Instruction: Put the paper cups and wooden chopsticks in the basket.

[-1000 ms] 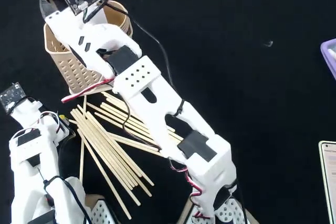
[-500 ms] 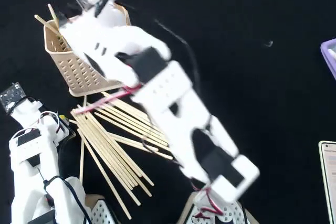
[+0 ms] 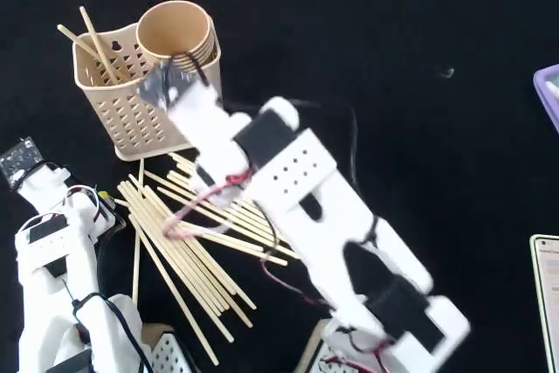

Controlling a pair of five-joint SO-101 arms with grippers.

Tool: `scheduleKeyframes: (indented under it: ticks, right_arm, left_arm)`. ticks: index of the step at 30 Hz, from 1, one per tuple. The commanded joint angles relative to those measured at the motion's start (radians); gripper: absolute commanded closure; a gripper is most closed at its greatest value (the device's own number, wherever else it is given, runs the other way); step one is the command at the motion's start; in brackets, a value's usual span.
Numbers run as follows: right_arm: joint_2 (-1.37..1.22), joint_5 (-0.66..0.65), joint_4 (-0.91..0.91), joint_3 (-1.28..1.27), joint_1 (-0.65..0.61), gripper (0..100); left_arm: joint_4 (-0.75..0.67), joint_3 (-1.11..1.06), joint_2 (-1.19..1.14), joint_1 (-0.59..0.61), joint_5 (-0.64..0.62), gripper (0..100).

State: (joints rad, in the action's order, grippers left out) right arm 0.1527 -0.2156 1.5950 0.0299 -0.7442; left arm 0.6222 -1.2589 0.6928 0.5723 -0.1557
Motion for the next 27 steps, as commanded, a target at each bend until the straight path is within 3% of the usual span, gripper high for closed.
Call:
scheduleKeyframes:
  ticks: [1, 6, 11, 20, 25, 27]
  right_arm:
    - [0.211, -0.097, -0.242, -0.403, 0.025, 79.7]
    - [0.254, -0.209, -0.614, -0.771, 0.069, 79.7]
    - [0.139, -0.258, -0.861, -0.866, 0.132, 79.4]
    - [-0.203, -0.253, -0.884, -0.674, 0.083, 79.5]
    - [-0.266, -0.261, -0.790, -0.599, 0.087, 80.0]
    - [-0.266, -0.262, -0.770, -0.599, 0.101, 85.1]
  left_arm:
    - [-0.014, 0.001, 0.015, -0.002, 0.003, 78]
    - [-0.014, 0.001, 0.014, -0.002, 0.003, 78]
    - [-0.014, 0.001, 0.014, -0.007, 0.003, 78]
    - [-0.014, 0.001, 0.014, -0.007, 0.003, 78]
    - [-0.014, 0.001, 0.014, -0.004, 0.003, 78]
    - [-0.014, 0.001, 0.014, -0.004, 0.003, 78]
